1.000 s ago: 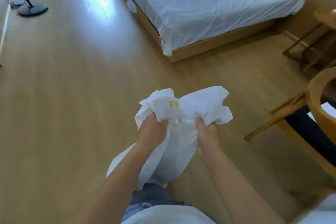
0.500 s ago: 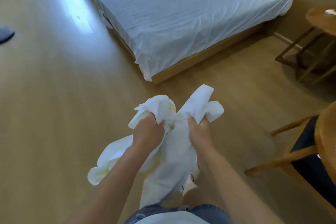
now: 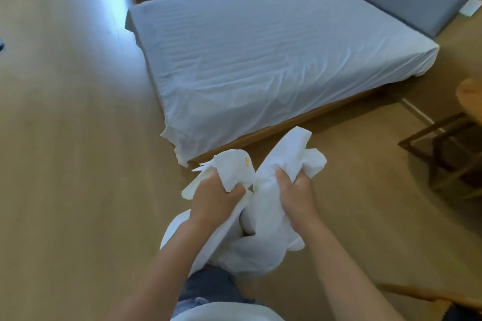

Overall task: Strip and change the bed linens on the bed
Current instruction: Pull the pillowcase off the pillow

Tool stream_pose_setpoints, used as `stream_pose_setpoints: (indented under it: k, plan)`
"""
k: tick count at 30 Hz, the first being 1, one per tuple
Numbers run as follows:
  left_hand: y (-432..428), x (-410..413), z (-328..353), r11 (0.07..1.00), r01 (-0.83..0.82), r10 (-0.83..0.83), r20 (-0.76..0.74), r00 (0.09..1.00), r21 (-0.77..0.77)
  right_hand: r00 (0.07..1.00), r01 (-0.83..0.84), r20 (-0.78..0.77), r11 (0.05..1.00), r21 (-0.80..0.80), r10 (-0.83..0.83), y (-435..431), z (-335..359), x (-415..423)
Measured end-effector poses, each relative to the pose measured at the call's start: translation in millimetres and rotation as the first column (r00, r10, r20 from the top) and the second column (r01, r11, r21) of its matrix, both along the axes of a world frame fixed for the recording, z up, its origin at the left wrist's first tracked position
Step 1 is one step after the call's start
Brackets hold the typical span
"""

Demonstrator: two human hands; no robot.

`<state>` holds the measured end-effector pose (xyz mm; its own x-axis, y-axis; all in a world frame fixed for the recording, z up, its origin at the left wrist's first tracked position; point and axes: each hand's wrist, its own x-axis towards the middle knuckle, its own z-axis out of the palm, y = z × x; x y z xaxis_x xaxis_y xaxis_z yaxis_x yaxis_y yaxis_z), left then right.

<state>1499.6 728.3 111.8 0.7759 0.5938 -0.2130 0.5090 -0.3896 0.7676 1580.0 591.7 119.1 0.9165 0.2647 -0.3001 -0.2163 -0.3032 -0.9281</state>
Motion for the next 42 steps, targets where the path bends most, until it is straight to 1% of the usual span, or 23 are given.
stream_pose_setpoints:
  k: [4, 7, 9, 14, 16, 21, 24, 30, 34, 39, 42]
  plan:
    - [18, 124, -4, 0.998, 0.042, -0.041, 0.039, 0.998, -0.036, 0.999, 0.036, 0.018, 0.999, -0.027, -0.035, 15, -2, 115]
    - [29, 211, 6, 0.995, 0.098, -0.097, 0.077, 0.992, -0.011, 0.997, 0.074, 0.026, 0.997, -0.02, -0.073, 22, 8, 193]
    - [34, 273, 17, 0.991, 0.134, -0.136, 0.13, 0.982, 0.022, 0.994, 0.092, 0.05, 0.995, 0.022, -0.093, 24, 17, 246]
    - [33, 429, 43, 0.966, 0.254, -0.258, 0.121, 0.958, 0.048, 0.982, 0.15, 0.099, 0.982, 0.117, -0.162, 18, 33, 377]
    - [28, 487, 51, 0.96, 0.271, -0.279, 0.146, 0.949, 0.072, 0.98, 0.15, 0.109, 0.975, 0.161, -0.169, 13, 37, 432]
    - [11, 627, 68, 0.975, 0.197, -0.216, 0.238, 0.947, 0.104, 0.98, 0.09, 0.152, 0.965, 0.246, -0.13, 2, 46, 575]
    - [0, 702, 88, 0.985, 0.152, -0.168, 0.271, 0.948, 0.079, 0.983, 0.087, 0.13, 0.956, 0.279, -0.128, -1, 63, 653]
    - [-20, 836, 113, 0.99, 0.124, -0.139, 0.338, 0.931, 0.068, 0.988, 0.113, 0.062, 0.937, 0.331, -0.141, -9, 92, 789]
    - [-26, 925, 114, 0.993, 0.114, -0.121, 0.355, 0.927, 0.041, 0.989, 0.129, 0.015, 0.919, 0.372, -0.145, -14, 92, 877]
    - [-12, 1048, 105, 0.987, 0.156, -0.154, 0.376, 0.914, 0.023, 0.986, 0.159, -0.02, 0.919, 0.36, -0.163, -2, 84, 998]
    - [10, 1135, 105, 0.985, 0.17, -0.155, 0.338, 0.928, -0.014, 0.98, 0.198, -0.057, 0.917, 0.348, -0.19, 25, 82, 1083]
